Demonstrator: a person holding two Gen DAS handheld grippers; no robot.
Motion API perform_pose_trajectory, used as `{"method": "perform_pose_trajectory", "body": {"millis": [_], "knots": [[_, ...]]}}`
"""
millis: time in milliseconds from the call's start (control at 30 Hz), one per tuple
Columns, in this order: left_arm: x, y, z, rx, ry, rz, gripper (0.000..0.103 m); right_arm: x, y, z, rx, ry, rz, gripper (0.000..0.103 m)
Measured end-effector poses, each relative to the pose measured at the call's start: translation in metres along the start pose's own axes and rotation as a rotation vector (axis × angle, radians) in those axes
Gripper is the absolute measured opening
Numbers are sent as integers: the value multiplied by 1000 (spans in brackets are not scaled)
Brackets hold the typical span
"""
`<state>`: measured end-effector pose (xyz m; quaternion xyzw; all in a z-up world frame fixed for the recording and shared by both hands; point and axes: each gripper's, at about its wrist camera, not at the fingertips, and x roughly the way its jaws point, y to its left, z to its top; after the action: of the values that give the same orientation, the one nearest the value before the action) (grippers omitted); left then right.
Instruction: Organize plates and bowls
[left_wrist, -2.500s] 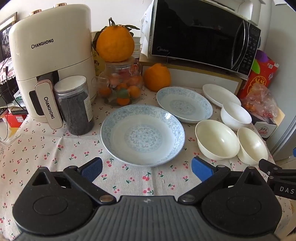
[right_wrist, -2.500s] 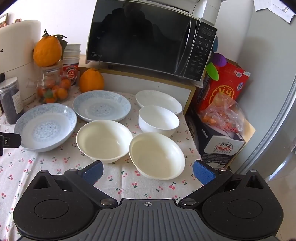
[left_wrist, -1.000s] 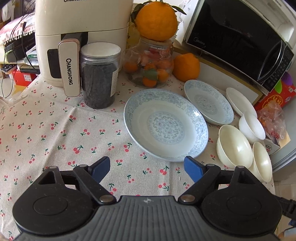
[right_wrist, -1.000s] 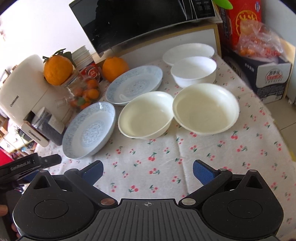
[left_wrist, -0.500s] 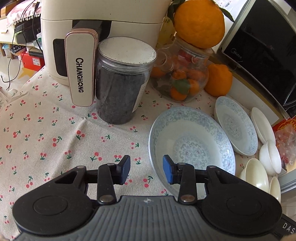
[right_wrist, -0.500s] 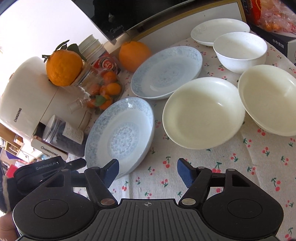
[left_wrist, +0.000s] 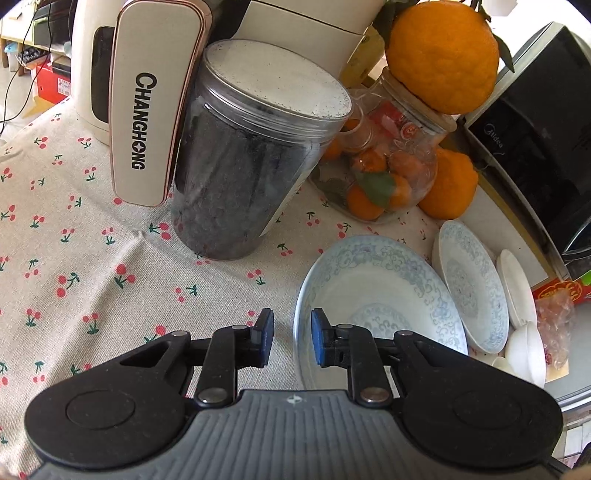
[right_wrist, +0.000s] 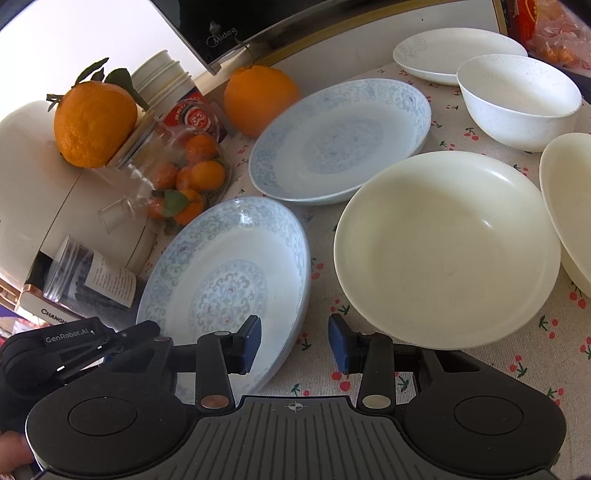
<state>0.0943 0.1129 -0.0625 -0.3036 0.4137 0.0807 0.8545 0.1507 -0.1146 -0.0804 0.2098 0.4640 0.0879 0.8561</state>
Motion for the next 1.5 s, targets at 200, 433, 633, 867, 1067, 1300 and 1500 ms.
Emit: {"method": "perform_pose_trajectory", "body": {"millis": [200,433,633,867,1067,1300,1500], "knots": [[5,-8,-6,44,5,-19,16,7,5,0,-33,-15,3,21],[-2,2,-9,22,-6,-28,9,2,3,-1,-64,-18,-4,15],[-13,0,-14,15,-6,-24,8,-8,4,-7,-85,3,5,16],[-44,2,-25,16,-15,-33,7,-36,13,-14,-119,-14,25,16],[-84,4,-40,70,-41,-24,7,-69,27,-35,-171,-5,27,16],[-105,19,-67,57,-23,-32,7,-93,28,-61,-234,25,18,17],[-113,26,-83,68,-27,-24,8,-102,32,-80,-286,27,7,17]]}}
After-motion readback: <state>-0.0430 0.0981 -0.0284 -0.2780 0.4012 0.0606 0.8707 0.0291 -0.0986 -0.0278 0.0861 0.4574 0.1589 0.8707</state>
